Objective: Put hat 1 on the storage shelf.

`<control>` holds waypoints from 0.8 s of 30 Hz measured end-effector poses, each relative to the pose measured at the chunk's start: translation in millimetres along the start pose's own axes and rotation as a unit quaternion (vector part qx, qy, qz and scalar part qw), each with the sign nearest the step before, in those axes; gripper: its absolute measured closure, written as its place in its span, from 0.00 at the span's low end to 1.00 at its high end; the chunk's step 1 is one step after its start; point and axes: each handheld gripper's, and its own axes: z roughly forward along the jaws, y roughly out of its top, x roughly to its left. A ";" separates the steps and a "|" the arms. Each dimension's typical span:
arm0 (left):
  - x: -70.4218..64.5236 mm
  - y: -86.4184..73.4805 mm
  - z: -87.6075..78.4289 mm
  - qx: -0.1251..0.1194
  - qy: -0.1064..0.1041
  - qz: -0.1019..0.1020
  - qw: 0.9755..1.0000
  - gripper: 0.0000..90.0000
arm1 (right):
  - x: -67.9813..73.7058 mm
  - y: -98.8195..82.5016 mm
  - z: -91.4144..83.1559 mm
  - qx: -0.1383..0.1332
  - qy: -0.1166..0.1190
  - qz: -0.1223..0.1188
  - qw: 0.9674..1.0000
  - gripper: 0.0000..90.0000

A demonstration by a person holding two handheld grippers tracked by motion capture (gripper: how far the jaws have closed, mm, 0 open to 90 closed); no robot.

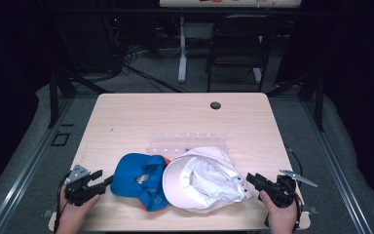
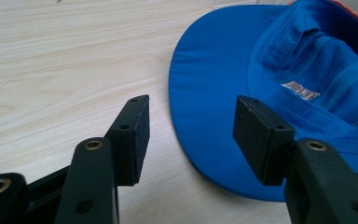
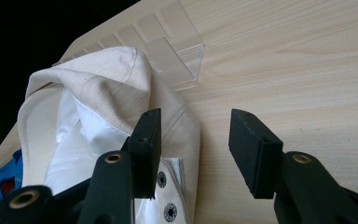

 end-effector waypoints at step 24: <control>-23.9 10.9 33.1 0.050 -0.042 0.074 0.995 0.73 | -0.1 -9.7 -4.4 0.023 0.041 -0.005 0.999 0.57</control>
